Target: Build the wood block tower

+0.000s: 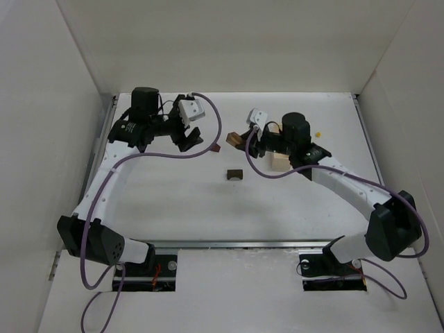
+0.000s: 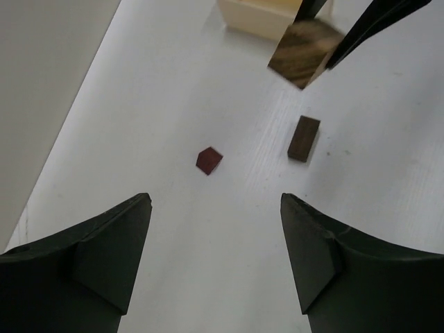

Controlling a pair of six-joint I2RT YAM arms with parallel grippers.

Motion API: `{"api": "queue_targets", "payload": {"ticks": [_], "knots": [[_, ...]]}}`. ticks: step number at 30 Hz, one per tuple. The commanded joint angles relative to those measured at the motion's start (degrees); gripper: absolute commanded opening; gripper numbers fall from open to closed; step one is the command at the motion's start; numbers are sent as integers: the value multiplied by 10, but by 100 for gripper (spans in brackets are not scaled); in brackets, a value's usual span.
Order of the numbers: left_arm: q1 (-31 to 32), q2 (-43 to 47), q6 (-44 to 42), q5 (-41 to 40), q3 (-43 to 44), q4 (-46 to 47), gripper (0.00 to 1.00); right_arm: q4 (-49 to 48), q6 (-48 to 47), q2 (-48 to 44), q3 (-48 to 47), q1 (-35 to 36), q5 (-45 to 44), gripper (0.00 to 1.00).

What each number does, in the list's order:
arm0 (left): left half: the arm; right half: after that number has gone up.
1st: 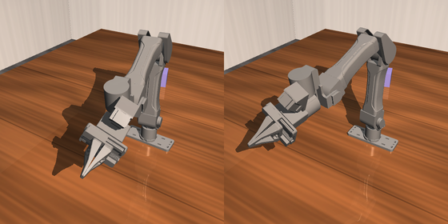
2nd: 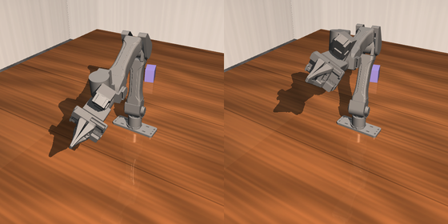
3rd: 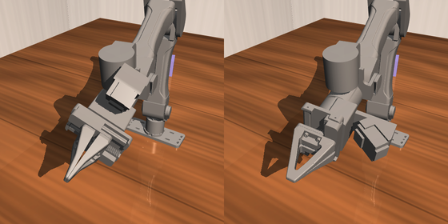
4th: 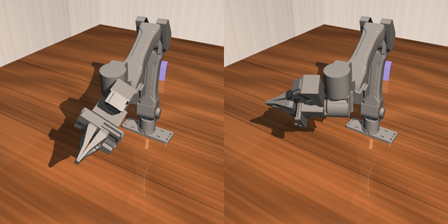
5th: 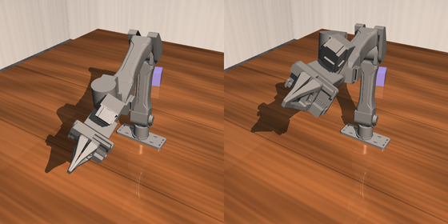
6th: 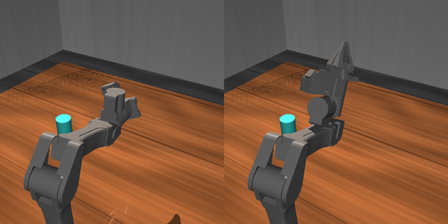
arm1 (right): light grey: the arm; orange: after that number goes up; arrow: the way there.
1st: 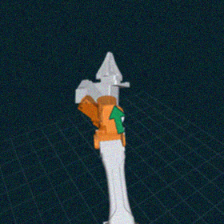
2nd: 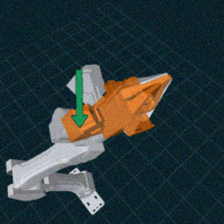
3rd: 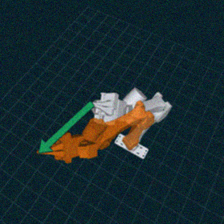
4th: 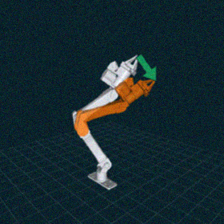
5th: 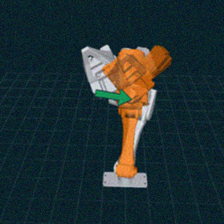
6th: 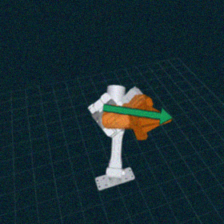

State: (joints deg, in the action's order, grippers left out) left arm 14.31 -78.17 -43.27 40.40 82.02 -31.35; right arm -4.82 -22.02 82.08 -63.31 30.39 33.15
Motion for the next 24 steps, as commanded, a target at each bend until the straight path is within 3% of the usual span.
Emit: {"api": "queue_targets", "payload": {"ticks": [1, 11, 17, 22, 24], "knots": [[22, -4, -68, 123, 42, -52, 73, -99, 46, -34, 42, 19, 25, 0], [81, -23, -146, 145, 42, -99, 73, -116, 65, -74, 73, 52, 3, 0], [128, -43, -136, 122, 47, -91, 73, -110, 65, -79, 73, 70, -7, 0], [128, -48, -115, 116, 47, -67, 71, -104, 65, -90, 73, 70, -18, 0], [128, -48, -115, 110, 47, -67, 65, -98, 65, -90, 73, 76, -18, 0]]}}
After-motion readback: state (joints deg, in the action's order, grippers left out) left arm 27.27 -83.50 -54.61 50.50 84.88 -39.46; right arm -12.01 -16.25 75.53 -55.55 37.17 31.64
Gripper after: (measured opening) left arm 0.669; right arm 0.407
